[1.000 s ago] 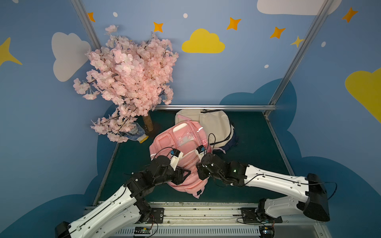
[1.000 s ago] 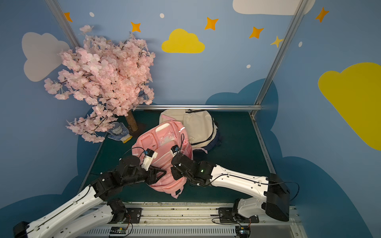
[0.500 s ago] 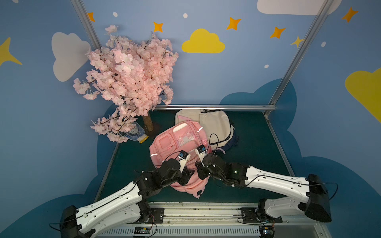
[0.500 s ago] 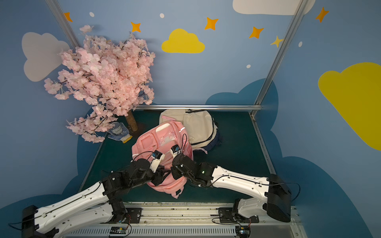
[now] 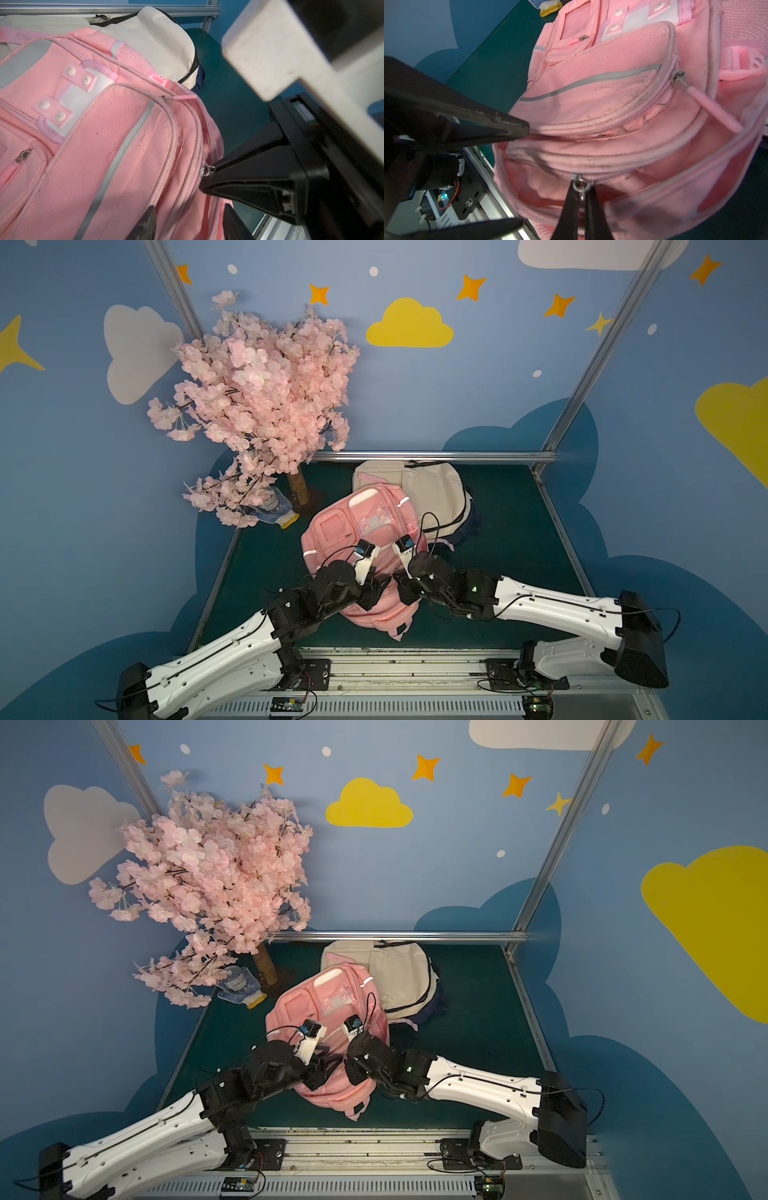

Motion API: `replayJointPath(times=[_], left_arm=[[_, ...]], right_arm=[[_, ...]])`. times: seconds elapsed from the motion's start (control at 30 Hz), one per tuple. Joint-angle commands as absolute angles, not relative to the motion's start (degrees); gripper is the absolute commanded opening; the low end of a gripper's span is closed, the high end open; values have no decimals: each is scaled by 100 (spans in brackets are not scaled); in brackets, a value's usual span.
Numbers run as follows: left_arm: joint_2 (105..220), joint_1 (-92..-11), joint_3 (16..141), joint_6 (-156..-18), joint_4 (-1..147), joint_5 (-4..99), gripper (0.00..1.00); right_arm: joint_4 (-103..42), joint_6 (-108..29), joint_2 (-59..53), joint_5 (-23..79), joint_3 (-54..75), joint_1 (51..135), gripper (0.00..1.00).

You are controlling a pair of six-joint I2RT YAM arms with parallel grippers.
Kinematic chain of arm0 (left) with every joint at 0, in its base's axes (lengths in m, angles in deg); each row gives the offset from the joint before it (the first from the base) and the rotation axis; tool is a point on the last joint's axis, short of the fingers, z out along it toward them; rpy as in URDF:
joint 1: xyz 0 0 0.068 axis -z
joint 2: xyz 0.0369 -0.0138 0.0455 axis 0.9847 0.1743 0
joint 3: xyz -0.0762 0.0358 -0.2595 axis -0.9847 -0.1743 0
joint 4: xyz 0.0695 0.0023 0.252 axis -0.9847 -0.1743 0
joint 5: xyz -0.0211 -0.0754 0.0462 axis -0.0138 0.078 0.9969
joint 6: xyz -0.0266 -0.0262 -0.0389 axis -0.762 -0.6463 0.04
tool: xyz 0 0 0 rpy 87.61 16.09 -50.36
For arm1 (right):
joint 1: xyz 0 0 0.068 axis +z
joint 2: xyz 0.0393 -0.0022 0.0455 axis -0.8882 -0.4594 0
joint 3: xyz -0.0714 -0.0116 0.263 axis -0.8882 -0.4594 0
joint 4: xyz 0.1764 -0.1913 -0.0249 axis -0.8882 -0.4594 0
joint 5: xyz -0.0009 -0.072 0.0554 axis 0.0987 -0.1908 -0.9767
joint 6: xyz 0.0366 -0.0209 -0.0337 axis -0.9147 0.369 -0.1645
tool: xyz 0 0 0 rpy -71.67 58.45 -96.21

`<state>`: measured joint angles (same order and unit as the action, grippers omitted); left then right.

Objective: Zip up the backpack
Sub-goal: Zip the zipper on the backpack.

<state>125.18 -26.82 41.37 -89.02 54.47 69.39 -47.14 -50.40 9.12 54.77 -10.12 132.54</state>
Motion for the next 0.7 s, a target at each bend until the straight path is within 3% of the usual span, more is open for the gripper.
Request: replayJointPath(times=[0.0,0.13,0.47,0.67], left_arm=[[12697,-2811,4026,-8762,5650,6964,51],[13003,-2978,3943,-8751,5778,6745,43],[13051,-2996,3660,-8809,5762,6715,9],[12593,-2987,3302,-9020,5741,6766,3]], right_arm=[[-4490,-5053,1101,5385,-997,13312,0],[-4461,-5061,1102,5355,-992,13338,0],[-4834,-5382,968,5714,-788,13323,0],[-5177,-5793,1239,5778,-977,12804,0]])
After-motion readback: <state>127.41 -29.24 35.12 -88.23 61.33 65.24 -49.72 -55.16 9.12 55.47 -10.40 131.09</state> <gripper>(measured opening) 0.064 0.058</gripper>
